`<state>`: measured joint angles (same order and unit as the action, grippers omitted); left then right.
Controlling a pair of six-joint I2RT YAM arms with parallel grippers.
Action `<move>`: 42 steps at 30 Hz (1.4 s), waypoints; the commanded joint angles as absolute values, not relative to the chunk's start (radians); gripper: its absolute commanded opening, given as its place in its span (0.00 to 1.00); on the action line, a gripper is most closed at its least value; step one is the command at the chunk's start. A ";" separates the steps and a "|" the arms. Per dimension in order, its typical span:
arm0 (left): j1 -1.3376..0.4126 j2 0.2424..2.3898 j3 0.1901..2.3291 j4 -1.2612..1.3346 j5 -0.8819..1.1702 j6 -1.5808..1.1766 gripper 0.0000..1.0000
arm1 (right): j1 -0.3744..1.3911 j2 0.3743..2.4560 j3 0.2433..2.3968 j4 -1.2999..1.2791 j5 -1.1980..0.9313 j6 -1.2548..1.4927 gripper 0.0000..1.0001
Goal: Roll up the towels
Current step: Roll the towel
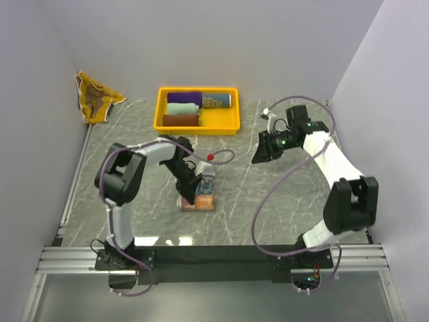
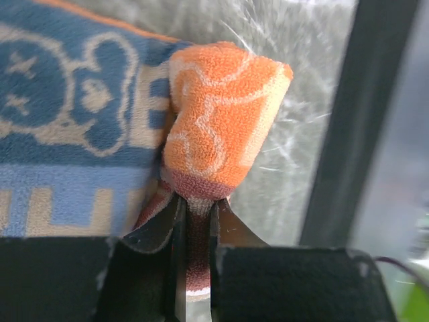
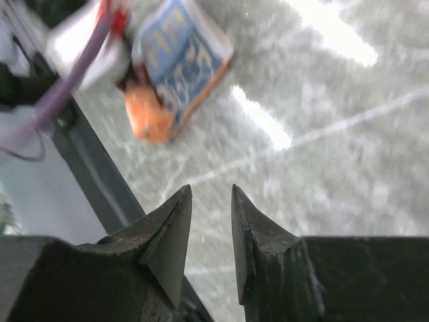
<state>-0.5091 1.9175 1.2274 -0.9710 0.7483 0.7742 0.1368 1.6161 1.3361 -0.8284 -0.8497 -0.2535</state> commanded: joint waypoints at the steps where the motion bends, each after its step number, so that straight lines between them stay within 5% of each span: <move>1: -0.460 2.095 1.302 -1.078 0.716 0.804 0.01 | 0.155 1.510 1.218 -0.795 -0.764 -0.330 0.37; 11: -0.430 2.316 1.535 -1.177 0.701 0.796 0.03 | 0.492 1.304 1.020 -0.655 -0.542 -0.354 0.39; 16: -0.430 2.361 1.578 -1.177 0.687 0.769 0.09 | 0.741 1.399 1.083 -0.562 -0.324 -0.380 0.66; 30: -0.426 2.416 1.606 -1.170 0.693 0.735 0.16 | 1.048 1.746 1.218 -0.400 -0.149 -0.569 0.68; 36: -0.422 2.411 1.608 -1.175 0.693 0.742 0.20 | 1.046 1.858 1.192 -0.354 -0.129 -0.581 0.60; 42: -0.407 2.364 1.569 -1.163 0.730 0.755 0.25 | 1.031 1.901 1.178 -0.417 -0.196 -0.578 0.28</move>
